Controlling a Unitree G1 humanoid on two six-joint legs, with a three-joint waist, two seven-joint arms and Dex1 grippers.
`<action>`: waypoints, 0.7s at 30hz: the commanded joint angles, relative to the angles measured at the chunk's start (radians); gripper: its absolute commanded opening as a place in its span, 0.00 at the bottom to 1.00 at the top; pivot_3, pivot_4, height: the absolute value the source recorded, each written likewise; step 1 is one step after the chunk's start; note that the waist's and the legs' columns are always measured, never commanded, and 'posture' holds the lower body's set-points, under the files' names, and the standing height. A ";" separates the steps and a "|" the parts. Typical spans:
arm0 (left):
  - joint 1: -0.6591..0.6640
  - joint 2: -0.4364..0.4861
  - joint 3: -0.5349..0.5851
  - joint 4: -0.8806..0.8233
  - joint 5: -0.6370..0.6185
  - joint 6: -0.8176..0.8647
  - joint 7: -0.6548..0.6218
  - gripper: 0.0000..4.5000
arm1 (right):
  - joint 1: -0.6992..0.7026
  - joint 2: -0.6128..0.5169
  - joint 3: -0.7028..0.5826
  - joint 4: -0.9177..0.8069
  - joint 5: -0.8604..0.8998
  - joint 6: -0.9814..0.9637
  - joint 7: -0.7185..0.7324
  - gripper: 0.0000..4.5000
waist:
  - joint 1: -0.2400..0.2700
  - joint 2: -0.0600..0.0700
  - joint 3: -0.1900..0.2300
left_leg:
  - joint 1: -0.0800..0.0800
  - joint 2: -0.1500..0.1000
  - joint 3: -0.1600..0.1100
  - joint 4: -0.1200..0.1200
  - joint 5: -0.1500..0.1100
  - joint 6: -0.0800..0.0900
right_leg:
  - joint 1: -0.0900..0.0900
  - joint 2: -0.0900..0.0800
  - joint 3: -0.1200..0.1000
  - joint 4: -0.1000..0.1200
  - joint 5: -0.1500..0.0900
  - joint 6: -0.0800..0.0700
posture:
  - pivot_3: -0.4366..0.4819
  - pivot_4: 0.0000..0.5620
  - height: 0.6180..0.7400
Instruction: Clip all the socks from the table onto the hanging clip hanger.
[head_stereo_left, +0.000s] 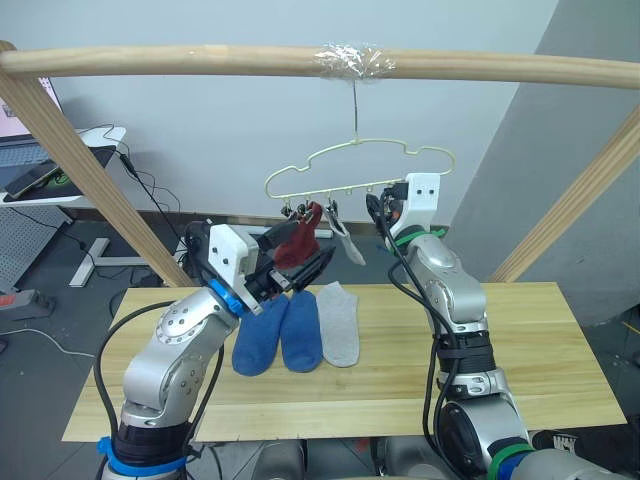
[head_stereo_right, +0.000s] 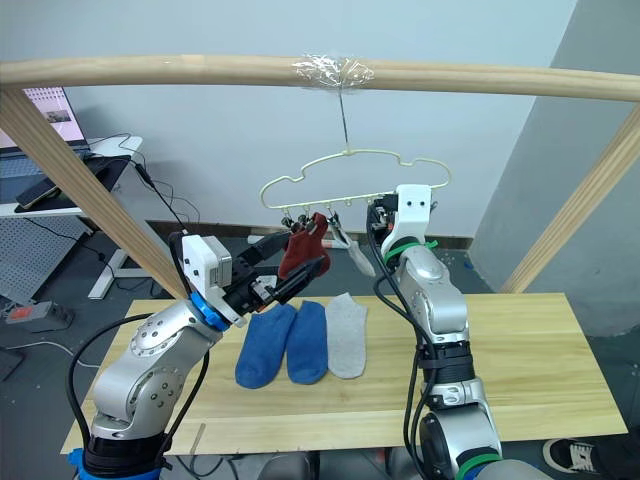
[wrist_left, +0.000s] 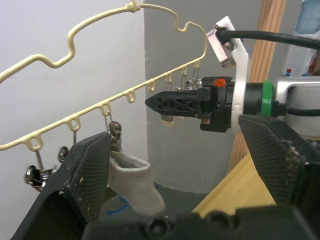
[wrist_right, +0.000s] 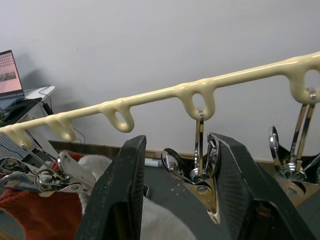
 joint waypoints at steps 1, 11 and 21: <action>0.004 0.001 0.008 -0.049 -0.024 -0.011 -0.018 1.00 | -0.025 -0.002 0.011 -0.022 0.009 -0.018 0.001 0.45 | 0.000 0.000 0.000 | 0.000 0.000 0.000 0.000 0.000 0.000 | 0.000 0.000 0.000 0.000 0.000 0.000 | 0.46 0.24 1.00; 0.019 0.007 0.004 -0.038 -0.007 -0.025 -0.041 1.00 | -0.020 -0.005 0.004 -0.023 0.013 -0.018 0.001 0.08 | 0.000 0.000 0.000 | 0.000 0.000 0.000 0.000 0.000 0.000 | 0.000 0.000 0.000 0.000 0.000 0.000 | 0.46 0.23 1.00; 0.045 0.016 -0.089 0.049 0.125 0.000 -0.002 1.00 | -0.013 -0.042 -0.010 -0.081 0.062 0.094 0.035 0.00 | 0.000 0.000 0.000 | 0.000 0.000 0.000 0.000 0.000 0.000 | 0.000 0.000 0.000 0.000 0.000 0.000 | 0.45 0.23 1.00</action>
